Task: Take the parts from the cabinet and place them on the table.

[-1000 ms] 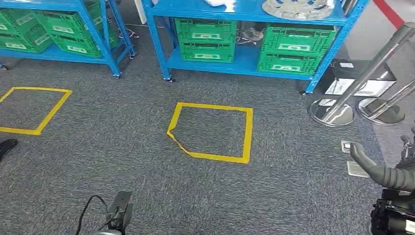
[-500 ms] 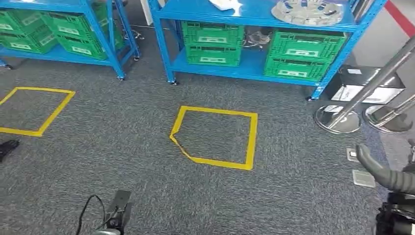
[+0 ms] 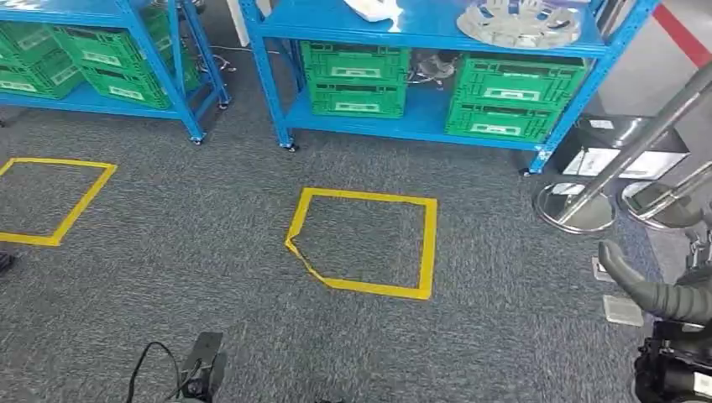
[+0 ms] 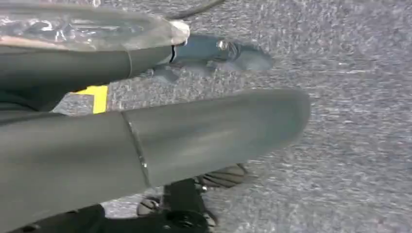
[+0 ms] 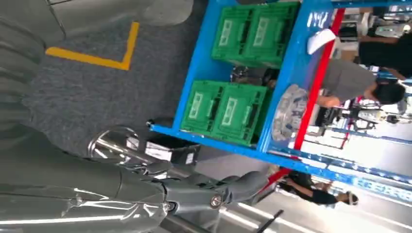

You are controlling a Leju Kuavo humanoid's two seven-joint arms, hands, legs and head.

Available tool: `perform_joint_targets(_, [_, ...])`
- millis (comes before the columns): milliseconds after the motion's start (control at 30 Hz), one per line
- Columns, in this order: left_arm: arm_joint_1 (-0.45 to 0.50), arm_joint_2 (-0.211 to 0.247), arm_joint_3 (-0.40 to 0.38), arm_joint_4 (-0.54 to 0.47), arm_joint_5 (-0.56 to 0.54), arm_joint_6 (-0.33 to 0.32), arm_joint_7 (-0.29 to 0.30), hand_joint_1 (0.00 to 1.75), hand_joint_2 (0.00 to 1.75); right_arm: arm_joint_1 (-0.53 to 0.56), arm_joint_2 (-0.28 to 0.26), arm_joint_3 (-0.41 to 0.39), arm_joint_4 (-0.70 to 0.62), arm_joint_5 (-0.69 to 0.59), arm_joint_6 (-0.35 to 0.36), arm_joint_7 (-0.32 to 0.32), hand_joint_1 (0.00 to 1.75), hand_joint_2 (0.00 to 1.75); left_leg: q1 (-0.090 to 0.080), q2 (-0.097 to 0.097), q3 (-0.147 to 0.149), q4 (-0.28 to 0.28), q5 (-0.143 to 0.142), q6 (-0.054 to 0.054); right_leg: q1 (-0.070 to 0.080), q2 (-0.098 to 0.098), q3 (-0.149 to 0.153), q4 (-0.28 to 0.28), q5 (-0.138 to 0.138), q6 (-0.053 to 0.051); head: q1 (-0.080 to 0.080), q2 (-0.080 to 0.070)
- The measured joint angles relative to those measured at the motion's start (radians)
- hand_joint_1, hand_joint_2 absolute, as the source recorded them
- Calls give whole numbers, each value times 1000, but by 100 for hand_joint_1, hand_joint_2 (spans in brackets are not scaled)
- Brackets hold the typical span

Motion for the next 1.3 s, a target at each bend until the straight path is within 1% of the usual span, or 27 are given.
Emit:
perform_joint_targets(100, [4,-1,0,0,-2,0,-2,0,0,0,2,-1,1,0,0,-2,0,175,3,0,17,-6,-7,24,-3,-2,-1,26,-26,12,5,0])
perform_joint_targets(133, [2,-1,0,0,-4,0,-2,0,0,-2,2,-1,1,0,-2,-2,0,175,2,-1,23,-8,-11,29,-3,-3,-32,92,-55,13,9,0])
perform_joint_targets(200, [0,0,0,0,-5,0,-2,0,0,1,2,-2,1,0,-3,-2,0,175,-4,-2,31,-8,-19,38,0,-2,-142,282,-113,14,11,0])
perform_joint_targets(233, [1,0,0,0,-5,0,-2,0,0,4,2,-2,1,0,-3,-2,0,175,-8,-3,37,-8,-25,40,0,-2,-184,339,-116,12,12,0])
perform_joint_targets(267, [2,0,0,0,-5,0,-1,0,0,8,2,-2,2,0,-3,-2,0,175,-12,-4,45,-8,-30,41,2,-2,-200,342,-95,7,11,0])
perform_joint_targets(333, [4,0,0,0,-5,0,-1,0,0,11,2,-2,2,0,-3,-2,0,175,-19,-6,67,-9,-44,42,14,-2,-170,229,0,-12,13,0])
perform_joint_targets(367, [3,0,0,0,-5,0,-1,0,0,11,2,-2,2,0,-3,-2,0,175,-23,-7,81,-10,-52,43,22,-1,-134,127,64,-30,14,0])
perform_joint_targets(400, [3,-4,0,0,-5,0,-1,0,0,10,2,-2,2,0,-3,-2,0,175,-22,-7,86,-13,-58,43,33,-1,-112,53,94,-49,14,0])
perform_joint_targets(433, [-1,-6,0,0,-5,0,-1,0,0,11,2,-3,2,0,-3,-2,0,175,-31,-8,90,-12,-64,36,32,-5,-94,36,77,-58,11,0])
perform_joint_targets(467, [-1,-7,0,0,-5,0,-1,0,0,10,2,-3,2,0,-4,-3,0,175,-26,-8,89,-14,-65,33,34,-4,-91,25,71,-51,15,0])
perform_joint_targets(533, [-1,-5,0,0,-8,-1,-1,0,0,11,2,-3,2,0,-5,-2,0,175,-22,-5,94,-26,-67,26,38,-1,-89,19,69,-54,15,0])
perform_joint_targets(567, [-2,-5,0,-1,-8,-1,-1,0,0,12,2,-4,0,0,-7,-2,0,175,-31,-4,99,-26,-73,20,21,3,-53,-7,77,-53,13,0])
perform_joint_targets(600, [-1,-4,0,0,-10,-2,0,0,0,15,2,-4,-1,0,-8,-3,0,175,-27,-5,101,-8,-80,15,23,1,-41,-23,79,-49,11,0])
perform_joint_targets(633, [-4,-5,0,0,-11,-2,-1,0,0,15,2,-4,-1,0,-10,-3,0,175,-25,-6,73,46,-105,7,18,-3,-29,-33,81,-54,2,0])
perform_joint_targets(700, [-4,-4,0,0,-11,-2,1,0,0,17,2,-4,-1,0,-12,-2,0,175,-17,-5,-28,212,-162,-6,16,-5,-21,-38,75,-56,0,0])
perform_joint_targets(733, [-3,-3,0,0,-11,-2,2,0,0,20,2,-4,-1,0,-12,-2,0,175,-12,-5,-76,276,-172,-12,15,-5,-17,-37,69,-55,-2,0])
perform_joint_targets(767, [-1,-3,0,0,-11,-2,2,0,0,25,2,-4,-1,0,-13,-1,0,175,-6,-4,-101,291,-156,-17,13,-4,-12,-37,62,-54,-1,0])
perform_joint_targets(800, [3,-2,0,0,-12,-2,2,0,0,29,2,-4,-1,1,-13,-1,0,175,-2,-4,-100,258,-116,-23,10,-2,-4,-36,55,-50,-2,0])
perform_joint_targets(833, [4,0,-1,0,-14,-2,2,0,0,32,3,-4,-1,2,-14,0,0,175,3,-4,-78,185,-60,-29,5,0,5,-32,46,-45,-4,0])
perform_joint_targets(900, [3,1,-1,0,-15,-3,2,0,0,33,3,-4,-1,4,-15,1,0,175,12,0,-12,11,37,-38,0,1,17,-21,23,-29,-8,0])
perform_joint_targets(933, [0,-1,-1,0,-15,-4,2,0,0,33,3,-5,-2,7,-15,2,0,175,9,1,-3,-11,28,-39,6,3,12,-9,7,-19,-15,0])
perform_joint_targets(1000, [0,1,-1,0,-15,-4,3,0,0,33,3,-6,-10,12,-13,3,0,175,8,-4,-2,-8,17,-17,7,4,20,-16,-1,-11,0,0])
perform_joint_targets(1100, [-3,1,-1,-1,-16,-4,2,0,0,32,5,-6,-16,17,-11,8,0,175,10,-5,11,-14,9,5,0,1,30,-8,-17,4,0,0])
perform_joint_targets(1167, [-3,3,-1,-1,-20,-4,2,0,0,31,5,-10,-19,20,-11,11,0,175,9,-5,25,-14,-2,20,0,-1,-43,135,-83,9,6,0])
perform_joint_targets(1233, [-4,3,-1,-1,-22,-4,5,0,0,38,5,-11,-20,19,-12,15,0,175,5,-5,34,-14,-13,24,0,-1,-147,308,-134,12,10,0])
perform_joint_targets(1267, [-4,3,-1,-1,-23,-4,6,0,0,42,5,-11,-20,20,-12,16,0,175,3,-6,41,-14,-19,24,0,-1,-176,341,-128,10,10,0])
perform_joint_targets(1300, [-3,3,-1,-1,-23,-4,6,0,0,45,5,-12,-20,20,-12,16,0,175,2,-7,51,-14,-26,24,0,-1,-180,320,-93,7,10,0])
